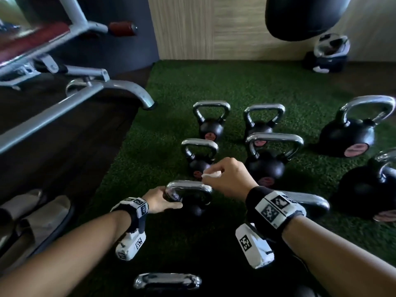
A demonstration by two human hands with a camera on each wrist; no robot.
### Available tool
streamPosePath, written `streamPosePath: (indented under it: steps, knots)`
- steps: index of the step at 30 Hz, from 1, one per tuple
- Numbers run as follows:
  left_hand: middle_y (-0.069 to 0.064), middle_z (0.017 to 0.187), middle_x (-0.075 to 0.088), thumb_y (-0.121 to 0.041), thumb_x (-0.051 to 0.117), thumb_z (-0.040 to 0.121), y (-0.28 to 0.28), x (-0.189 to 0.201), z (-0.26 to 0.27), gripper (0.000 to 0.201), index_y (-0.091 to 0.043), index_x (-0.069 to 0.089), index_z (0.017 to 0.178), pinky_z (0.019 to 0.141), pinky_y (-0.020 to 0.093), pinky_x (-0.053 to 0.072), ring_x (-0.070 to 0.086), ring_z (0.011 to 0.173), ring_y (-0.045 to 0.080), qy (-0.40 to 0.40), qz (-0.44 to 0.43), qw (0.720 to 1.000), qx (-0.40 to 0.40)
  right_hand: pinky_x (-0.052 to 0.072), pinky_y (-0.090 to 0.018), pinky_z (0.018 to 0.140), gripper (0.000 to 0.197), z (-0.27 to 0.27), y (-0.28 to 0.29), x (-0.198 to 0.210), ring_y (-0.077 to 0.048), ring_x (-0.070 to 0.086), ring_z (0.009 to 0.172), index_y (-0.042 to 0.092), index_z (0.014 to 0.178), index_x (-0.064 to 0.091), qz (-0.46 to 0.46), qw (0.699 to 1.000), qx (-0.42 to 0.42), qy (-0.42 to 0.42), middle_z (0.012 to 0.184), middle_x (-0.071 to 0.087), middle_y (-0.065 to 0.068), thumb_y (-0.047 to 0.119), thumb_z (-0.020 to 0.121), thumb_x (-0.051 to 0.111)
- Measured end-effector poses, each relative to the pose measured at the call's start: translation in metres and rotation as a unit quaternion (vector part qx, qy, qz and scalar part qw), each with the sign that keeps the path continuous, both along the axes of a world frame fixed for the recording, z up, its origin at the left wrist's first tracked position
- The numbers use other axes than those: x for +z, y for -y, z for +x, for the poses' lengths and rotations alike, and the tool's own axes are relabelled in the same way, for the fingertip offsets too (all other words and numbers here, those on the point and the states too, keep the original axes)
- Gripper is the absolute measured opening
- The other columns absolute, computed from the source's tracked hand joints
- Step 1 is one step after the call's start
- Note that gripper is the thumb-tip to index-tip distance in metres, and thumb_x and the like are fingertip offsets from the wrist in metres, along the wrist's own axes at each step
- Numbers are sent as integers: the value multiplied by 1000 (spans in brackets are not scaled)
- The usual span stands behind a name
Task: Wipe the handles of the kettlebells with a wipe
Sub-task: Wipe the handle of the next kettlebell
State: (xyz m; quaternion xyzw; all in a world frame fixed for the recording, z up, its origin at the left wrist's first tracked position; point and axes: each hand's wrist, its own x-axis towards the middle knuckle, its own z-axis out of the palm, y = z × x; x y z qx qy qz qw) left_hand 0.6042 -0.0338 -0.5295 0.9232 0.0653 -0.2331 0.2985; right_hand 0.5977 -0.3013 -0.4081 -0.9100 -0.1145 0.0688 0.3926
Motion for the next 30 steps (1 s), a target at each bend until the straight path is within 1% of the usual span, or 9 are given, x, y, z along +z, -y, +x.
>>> streamPosePath:
  steps: [3, 7, 11, 14, 18, 21, 25, 28, 30]
  knots:
    - [-16, 99, 77, -60, 88, 69, -2, -5, 4, 47, -37, 72, 107, 78, 27, 59, 73, 92, 12, 7, -5, 1000, 7, 37, 4, 62, 10, 2, 3, -9, 9, 55, 75, 20, 92, 83, 28, 999, -16, 11, 82, 66, 19, 24, 87, 75]
    - [-16, 103, 77, -69, 87, 59, -7, -23, 3, 62, -39, 72, 111, 89, 35, 60, 72, 95, 10, 23, -28, 999, 21, 38, 5, 62, 17, 0, -3, -16, 7, 56, 74, 21, 102, 84, 37, 999, -17, -16, 93, 74, 11, 25, 86, 79]
    - [-18, 111, 74, -52, 90, 72, -11, -30, 8, 49, -40, 68, 115, 96, 28, 54, 68, 102, 3, 31, -66, 997, -13, 40, 5, 64, 33, 0, -13, -17, 9, 57, 76, 21, 117, 78, 56, 998, -20, -31, 102, 71, 8, 25, 84, 81]
    - [-18, 121, 72, -53, 89, 73, -15, -40, 12, 61, -37, 65, 127, 109, 31, 48, 65, 115, 1, 24, -114, 992, -39, 43, 1, 65, 30, 2, -26, -19, 5, 60, 76, 20, 110, 80, 24, 999, -26, -8, 105, 73, 5, 16, 81, 83]
    - [-23, 116, 73, -58, 92, 64, -12, -55, 8, 53, -44, 69, 110, 102, 22, 48, 64, 110, -7, 21, -156, 986, -58, 45, -10, 76, 25, 2, -50, -27, -8, 69, 91, 25, 102, 83, -8, 998, -67, 9, 102, 78, 3, 18, 78, 85]
    - [-23, 107, 77, -62, 93, 55, -11, -71, 11, 56, -38, 76, 102, 101, 24, 51, 68, 103, -9, 40, -208, 977, -30, 42, -15, 71, 15, 1, -63, -31, -11, 69, 85, 23, 94, 84, -31, 993, -93, 67, 90, 79, 4, 19, 79, 84]
    - [-20, 117, 76, -59, 94, 57, -3, -83, 11, 66, -38, 73, 116, 108, 30, 50, 67, 114, -3, 59, -279, 957, -50, 42, -10, 67, 13, -4, -73, -40, -9, 64, 84, 19, 95, 83, -28, 988, -122, 89, 92, 74, 7, 17, 82, 82]
    - [-15, 125, 74, -46, 96, 65, 4, -90, 11, 66, -34, 71, 125, 111, 30, 47, 65, 123, 2, 93, -317, 942, -59, 55, -32, 78, 8, -8, -81, -52, -20, 69, 85, 13, 92, 82, -39, 984, -130, 116, 94, 72, -1, 10, 85, 79]
    - [-13, 125, 75, -35, 97, 69, 3, -94, 13, 62, -28, 72, 125, 109, 27, 48, 66, 123, 5, 99, -338, 934, -65, 56, -38, 71, 8, -13, -81, -60, -18, 67, 75, 13, 85, 81, -37, 979, -134, 150, 86, 69, -1, 7, 83, 78]
